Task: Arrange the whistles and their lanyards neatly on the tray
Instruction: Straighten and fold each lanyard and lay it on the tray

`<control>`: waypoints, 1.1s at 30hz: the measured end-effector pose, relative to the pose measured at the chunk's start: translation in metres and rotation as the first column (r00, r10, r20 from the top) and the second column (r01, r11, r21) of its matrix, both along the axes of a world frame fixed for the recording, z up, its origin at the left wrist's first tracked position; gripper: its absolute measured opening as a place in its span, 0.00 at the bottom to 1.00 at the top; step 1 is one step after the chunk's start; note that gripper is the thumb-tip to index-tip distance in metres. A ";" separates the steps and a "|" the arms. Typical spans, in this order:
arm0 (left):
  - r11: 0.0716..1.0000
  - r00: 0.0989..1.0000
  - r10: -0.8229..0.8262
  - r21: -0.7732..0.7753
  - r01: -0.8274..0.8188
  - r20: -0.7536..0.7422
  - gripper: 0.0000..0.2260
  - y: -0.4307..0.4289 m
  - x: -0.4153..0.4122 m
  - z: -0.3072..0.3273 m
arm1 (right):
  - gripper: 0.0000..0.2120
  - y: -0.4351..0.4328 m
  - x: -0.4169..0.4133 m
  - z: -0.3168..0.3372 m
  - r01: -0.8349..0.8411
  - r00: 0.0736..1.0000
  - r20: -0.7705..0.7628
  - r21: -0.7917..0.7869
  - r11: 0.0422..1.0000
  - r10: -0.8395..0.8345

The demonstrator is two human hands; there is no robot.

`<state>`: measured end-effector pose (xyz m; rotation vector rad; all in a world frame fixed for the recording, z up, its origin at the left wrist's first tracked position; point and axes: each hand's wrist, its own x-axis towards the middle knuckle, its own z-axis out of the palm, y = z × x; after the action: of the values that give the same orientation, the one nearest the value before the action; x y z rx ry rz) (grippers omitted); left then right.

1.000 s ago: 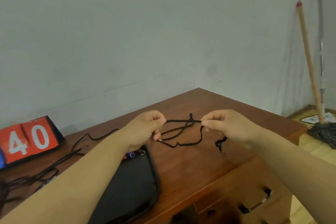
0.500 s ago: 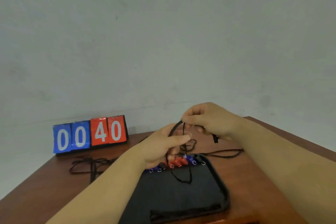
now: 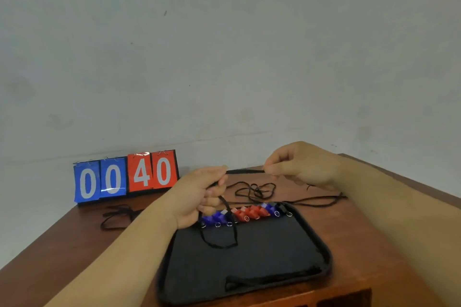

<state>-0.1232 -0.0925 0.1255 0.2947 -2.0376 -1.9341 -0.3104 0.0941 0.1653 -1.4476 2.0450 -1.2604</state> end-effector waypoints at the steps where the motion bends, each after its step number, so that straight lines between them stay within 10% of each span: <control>1: 1.000 1.000 0.011 0.009 -0.010 -0.011 0.17 -0.003 -0.003 -0.002 | 0.04 -0.003 -0.003 -0.006 0.005 1.000 0.022 -0.004 1.000 -0.005; 9: 0.997 0.997 0.009 0.083 -0.002 -0.082 0.17 -0.024 -0.047 -0.021 | 0.03 -0.025 -0.047 -0.069 0.005 0.966 0.260 -0.057 0.998 0.010; 19: 0.987 0.986 0.160 0.037 -0.159 -0.052 0.25 -0.088 -0.033 -0.060 | 0.07 -0.106 -0.070 -0.067 -0.093 0.994 -0.051 0.143 0.985 0.101; 33: 0.952 0.951 0.280 0.169 -0.257 -0.132 0.14 -0.086 -0.034 -0.064 | 0.17 -0.113 -0.078 -0.093 -0.191 0.981 0.041 0.092 0.977 0.188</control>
<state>-0.1574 -0.1785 0.0620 0.4211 -1.6621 -1.8777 -0.3888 -0.0185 0.0722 -1.5265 1.8698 -1.0871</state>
